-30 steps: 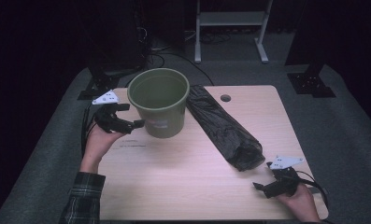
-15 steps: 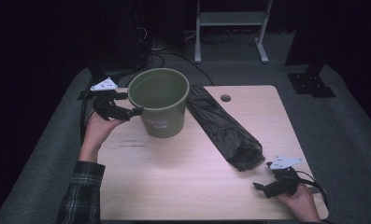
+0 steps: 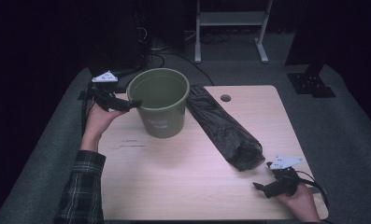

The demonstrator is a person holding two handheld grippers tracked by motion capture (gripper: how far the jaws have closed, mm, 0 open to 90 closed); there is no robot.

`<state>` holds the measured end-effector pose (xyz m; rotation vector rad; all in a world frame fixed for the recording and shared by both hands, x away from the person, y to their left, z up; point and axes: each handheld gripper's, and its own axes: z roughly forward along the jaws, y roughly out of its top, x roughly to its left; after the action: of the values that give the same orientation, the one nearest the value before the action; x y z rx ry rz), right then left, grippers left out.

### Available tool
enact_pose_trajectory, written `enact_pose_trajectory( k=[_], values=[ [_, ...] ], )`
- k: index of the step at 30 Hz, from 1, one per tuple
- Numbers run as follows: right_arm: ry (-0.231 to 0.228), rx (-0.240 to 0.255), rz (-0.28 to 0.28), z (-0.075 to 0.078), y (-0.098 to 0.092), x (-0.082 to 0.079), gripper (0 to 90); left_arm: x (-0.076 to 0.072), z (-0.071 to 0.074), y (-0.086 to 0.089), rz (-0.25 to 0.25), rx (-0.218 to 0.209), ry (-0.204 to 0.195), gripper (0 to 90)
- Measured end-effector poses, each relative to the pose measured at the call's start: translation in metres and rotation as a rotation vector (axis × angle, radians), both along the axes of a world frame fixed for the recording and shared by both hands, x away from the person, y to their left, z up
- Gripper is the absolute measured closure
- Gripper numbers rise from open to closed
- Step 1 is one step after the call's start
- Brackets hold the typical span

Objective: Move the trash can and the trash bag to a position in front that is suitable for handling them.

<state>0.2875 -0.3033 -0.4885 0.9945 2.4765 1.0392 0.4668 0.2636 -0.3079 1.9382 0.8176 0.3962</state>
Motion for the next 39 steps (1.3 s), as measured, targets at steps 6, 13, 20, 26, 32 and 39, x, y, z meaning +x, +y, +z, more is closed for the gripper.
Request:
enact_pose_trajectory(
  k=[6, 13, 20, 26, 32, 39],
  values=[
    [0.0, 0.0, 0.0, 0.0, 0.0, 0.0, 0.0, 0.012, -0.009, 0.006, 0.006, -0.022, 0.022, 0.0],
    [0.0, 0.0, 0.0, 0.0, 0.0, 0.0, 0.0, 0.024, -0.011, 0.002, 0.003, 0.0, 0.05, 0.0],
    [0.0, 0.0, 0.0, 0.0, 0.0, 0.0, 0.0, 0.029, -0.015, 0.0, 0.025, 0.003, 0.063, 0.0],
    [0.0, 0.0, 0.0, 0.0, 0.0, 0.0, 0.0, 0.033, -0.018, -0.003, 0.021, -0.001, 0.073, 0.0],
    [0.0, 0.0, 0.0, 0.0, 0.0, 0.0, 0.0, 0.037, -0.023, -0.008, 0.015, -0.017, 0.086, 0.0],
    [0.0, 0.0, 0.0, 0.0, 0.0, 0.0, 0.0, 0.036, -0.024, -0.011, 0.01, 0.01, 0.106, 0.0]
  ],
)
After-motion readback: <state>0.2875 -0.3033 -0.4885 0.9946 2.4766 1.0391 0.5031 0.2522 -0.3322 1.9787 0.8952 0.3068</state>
